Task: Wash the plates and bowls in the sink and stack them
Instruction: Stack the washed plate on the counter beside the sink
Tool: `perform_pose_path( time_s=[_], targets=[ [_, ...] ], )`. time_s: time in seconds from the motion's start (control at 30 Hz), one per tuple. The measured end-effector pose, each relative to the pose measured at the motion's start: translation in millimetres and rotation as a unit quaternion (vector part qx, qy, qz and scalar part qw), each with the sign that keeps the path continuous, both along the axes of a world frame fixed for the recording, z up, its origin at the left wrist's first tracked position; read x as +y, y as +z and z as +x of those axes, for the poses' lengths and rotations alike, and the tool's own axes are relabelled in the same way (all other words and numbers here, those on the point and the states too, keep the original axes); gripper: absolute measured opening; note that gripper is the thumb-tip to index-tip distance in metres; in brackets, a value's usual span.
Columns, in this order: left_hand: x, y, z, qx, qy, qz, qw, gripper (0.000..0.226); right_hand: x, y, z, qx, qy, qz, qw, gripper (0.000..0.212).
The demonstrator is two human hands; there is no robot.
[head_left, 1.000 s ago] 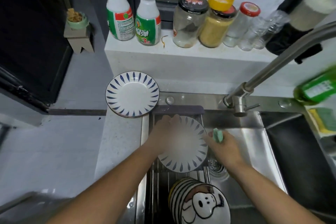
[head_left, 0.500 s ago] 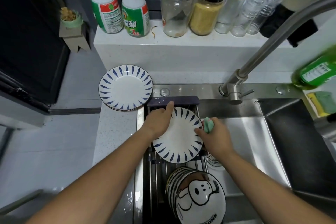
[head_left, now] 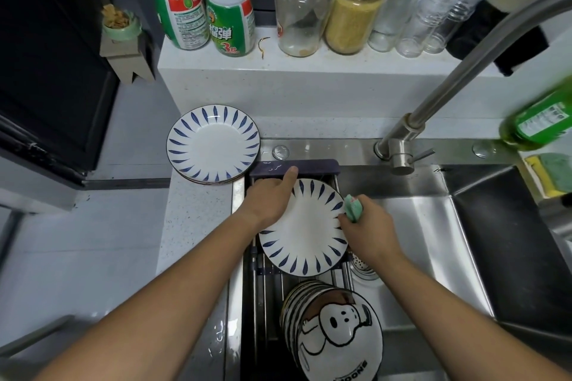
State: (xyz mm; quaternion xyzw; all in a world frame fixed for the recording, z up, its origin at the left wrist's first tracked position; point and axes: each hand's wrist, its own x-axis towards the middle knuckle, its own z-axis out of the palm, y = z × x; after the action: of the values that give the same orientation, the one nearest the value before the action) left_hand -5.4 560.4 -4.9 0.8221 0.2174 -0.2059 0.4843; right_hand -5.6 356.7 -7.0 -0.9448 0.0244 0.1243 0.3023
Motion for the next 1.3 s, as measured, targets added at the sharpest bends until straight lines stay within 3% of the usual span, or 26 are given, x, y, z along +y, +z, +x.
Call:
perform_pose_path(
  time_s=[0.13, 0.33, 0.5, 0.63, 0.7, 0.77, 0.9, 1.03, 1.2, 1.3],
  targets=[
    [1.4, 3.8, -1.6, 0.016, 0.031, -0.05, 0.998, 0.073, -7.0, 5.8, 3.6, 0.02, -0.021, 0.038, 0.999, 0.013],
    [9.2, 17.3, -2.8, -0.018, 0.169, -0.192, 0.967, 0.046, -17.2, 27.8, 3.0, 0.054, -0.085, 0.173, 0.98, 0.007],
    [13.9, 36.9, -25.4, -0.025, 0.18, -0.285, 0.941, 0.032, -18.6, 51.0, -7.0, 0.051, -0.125, 0.266, 0.955, 0.003],
    [3.6, 56.7, -52.6, -0.006, 0.192, -0.372, 0.908, 0.041, -23.4, 74.3, -15.1, 0.057, -0.148, 0.335, 0.929, 0.015],
    [-3.1, 66.3, -62.3, -0.022, 0.203, -0.375, 0.904, 0.044, -28.1, 85.4, -19.6, 0.054, -0.153, 0.35, 0.923, 0.011],
    [-9.9, 76.6, -68.0, -0.052, 0.211, -0.342, 0.914, 0.041, -34.7, 93.1, -23.7, 0.048, -0.144, 0.345, 0.926, 0.003],
    [-28.0, 103.8, -79.0, -0.144, 0.175, -0.229, 0.947, 0.035, -59.0, 108.2, -45.8, 0.038, -0.123, 0.322, 0.938, 0.02],
    [-55.6, 137.3, -87.1, -0.194, 0.139, -0.114, 0.964, 0.039, -91.5, 118.7, -70.8, 0.089, -0.152, 0.41, 0.895, 0.033],
    [-111.8, 166.4, -103.7, -0.238, 0.095, 0.04, 0.966, 0.05, -133.5, 151.8, -92.3, 0.081, -0.085, 0.457, 0.882, 0.026],
    [-148.8, 176.7, -113.8, -0.243, 0.068, 0.13, 0.959, 0.048, -161.6, 168.6, -95.5, 0.094, -0.065, 0.48, 0.87, 0.038]
  ],
)
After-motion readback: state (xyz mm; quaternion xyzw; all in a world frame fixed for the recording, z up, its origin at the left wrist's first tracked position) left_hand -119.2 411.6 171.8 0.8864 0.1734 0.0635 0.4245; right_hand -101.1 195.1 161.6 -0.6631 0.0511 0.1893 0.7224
